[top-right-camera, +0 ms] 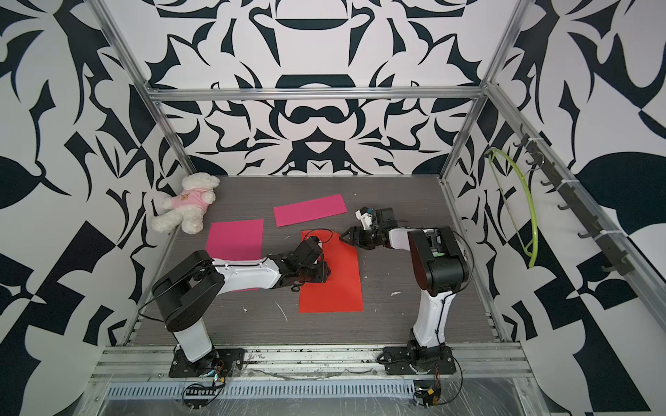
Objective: Fold the rectangular paper in half along the long edge
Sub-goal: Fold the paper at the center of the board.
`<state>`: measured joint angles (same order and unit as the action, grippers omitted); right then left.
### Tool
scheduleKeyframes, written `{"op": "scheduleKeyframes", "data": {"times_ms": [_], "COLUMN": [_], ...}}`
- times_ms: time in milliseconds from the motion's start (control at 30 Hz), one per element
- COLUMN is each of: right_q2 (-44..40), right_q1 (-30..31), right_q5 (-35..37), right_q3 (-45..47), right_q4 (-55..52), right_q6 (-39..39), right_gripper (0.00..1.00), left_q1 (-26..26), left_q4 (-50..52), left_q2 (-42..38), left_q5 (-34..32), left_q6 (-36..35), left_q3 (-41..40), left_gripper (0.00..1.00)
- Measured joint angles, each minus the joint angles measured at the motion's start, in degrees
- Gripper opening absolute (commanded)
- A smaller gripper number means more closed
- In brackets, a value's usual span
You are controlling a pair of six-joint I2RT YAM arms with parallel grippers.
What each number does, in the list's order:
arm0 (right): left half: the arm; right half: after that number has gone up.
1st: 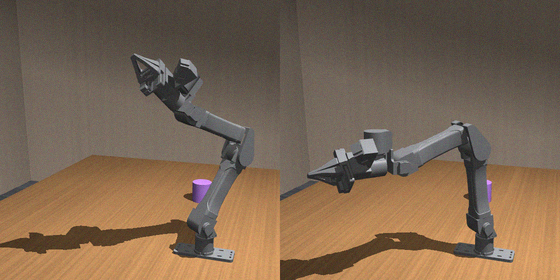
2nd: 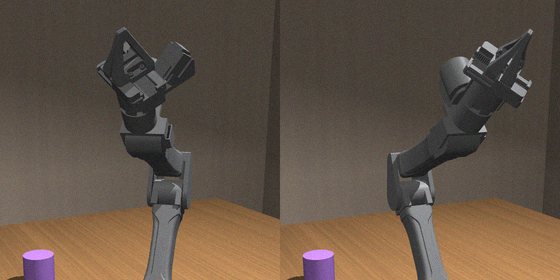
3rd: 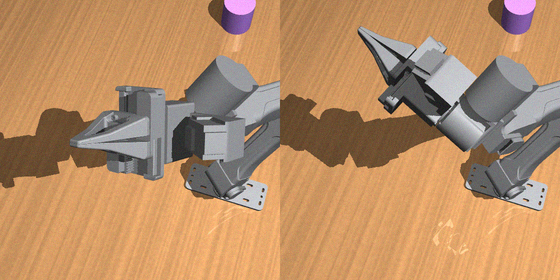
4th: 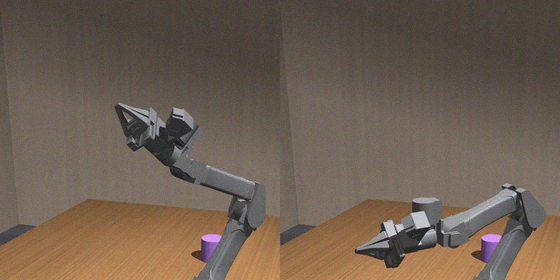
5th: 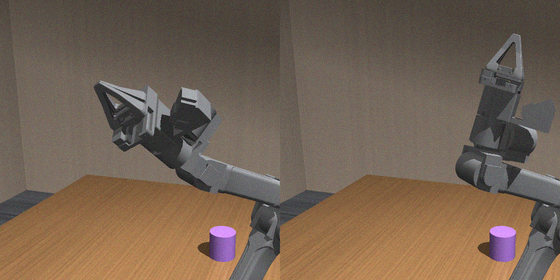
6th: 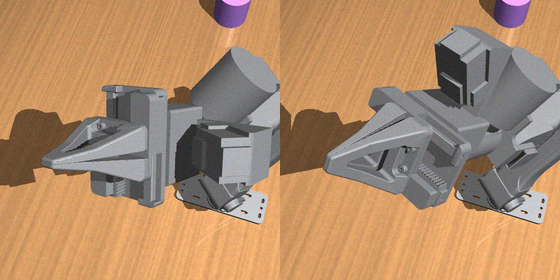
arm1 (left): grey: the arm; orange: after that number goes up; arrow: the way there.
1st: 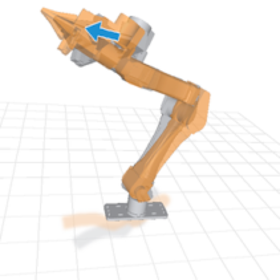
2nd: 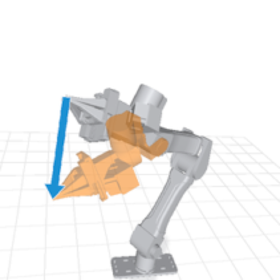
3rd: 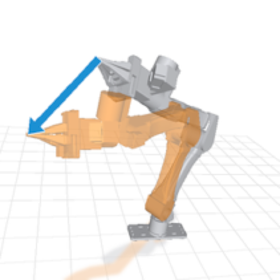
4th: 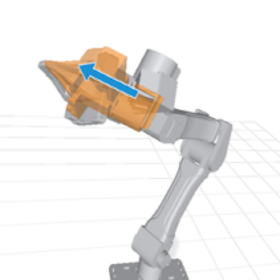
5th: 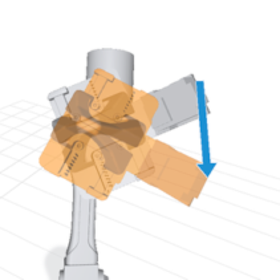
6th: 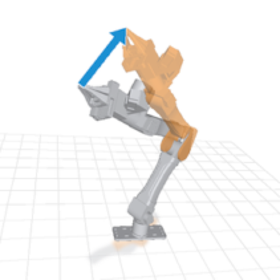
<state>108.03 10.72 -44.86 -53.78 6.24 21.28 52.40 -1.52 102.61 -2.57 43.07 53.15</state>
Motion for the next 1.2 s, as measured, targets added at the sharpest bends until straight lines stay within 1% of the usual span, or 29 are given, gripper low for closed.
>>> {"op": "scheduleKeyframes", "data": {"times_ms": [67, 133, 233, 367, 400, 433, 533, 633, 733, 800, 900, 1000, 1100, 1200], "right_q2": [-2.4, -4.7, -8.4, -12.7, -13.7, -14.9, -17.2, -17.4, -17.3, -16.9, -16.6, -16.2, -15.3, -14.5], "right_q1": [0.1, 0.2, 0.2, 0.2, 0.2, 0.2, 0.2, 0.2, 0.2, 0.2, 0.2, 0.2, 0.1, 0.0], "right_q5": [-1.0, -1.4, -1.4, -0.4, 0.1, 0.8, 2.4, 3.1, 4.0, 4.5, 5.5, 6.4, 6.6, 6.5], "right_q3": [3.5, 6.8, 12.1, 17.7, 18.8, 19.9, 22.4, 23.1, 23.3, 23.4, 23.5, 23.4, 23.2, 22.3], "right_q4": [1.5, 3.7, 7.5, 11.2, 11.5, 11.5, 10.7, 10.4, 9.9, 9.6, 8.7, 7.8, 7.3, 7.2], "right_q6": [1.8, 3.9, 7.9, 12.6, 13.3, 14.0, 15.5, 16.1, 16.2, 16.1, 16.2, 16.1, 16.0, 16.1], "right_gripper": [0.80, 0.86, 0.91, 0.93, 0.91, 0.85, 0.74, 0.63, 0.49, 0.38, 0.18, 0.01, 0.00, 0.00], "left_q1": [0.0, 0.0, -0.2, -0.4, -0.4, -0.4, -0.5, -0.7, -0.7, -0.7, -0.7, -0.8, -0.8, -0.6], "left_q4": [0.0, 0.0, 0.0, -0.2, -0.2, -0.3, -0.7, -1.2, -1.5, -1.6, -1.7, -1.7, -1.9, -2.8], "left_q2": [0.0, 0.0, 0.0, 0.1, 0.2, 0.2, 0.4, 0.8, 1.2, 1.4, 1.4, 1.4, 1.3, 1.0], "left_q5": [0.0, 0.0, 0.0, 0.2, 0.3, 0.4, 0.6, 0.9, 1.3, 1.4, 1.6, 1.5, 1.5, 1.9], "left_q6": [0.4, 0.8, 1.4, 2.1, 2.1, 2.2, 2.3, 2.3, 2.3, 2.4, 2.4, 2.4, 2.4, 2.5], "left_q3": [0.0, 0.0, 0.0, 0.0, 0.0, 0.0, 0.0, 0.3, 0.7, 0.8, 0.9, 0.9, 0.8, 0.5], "left_gripper": [0.44, 0.44, 0.44, 0.43, 0.43, 0.44, 0.44, 0.43, 0.43, 0.43, 0.44, 0.45, 0.52, 0.65]}}
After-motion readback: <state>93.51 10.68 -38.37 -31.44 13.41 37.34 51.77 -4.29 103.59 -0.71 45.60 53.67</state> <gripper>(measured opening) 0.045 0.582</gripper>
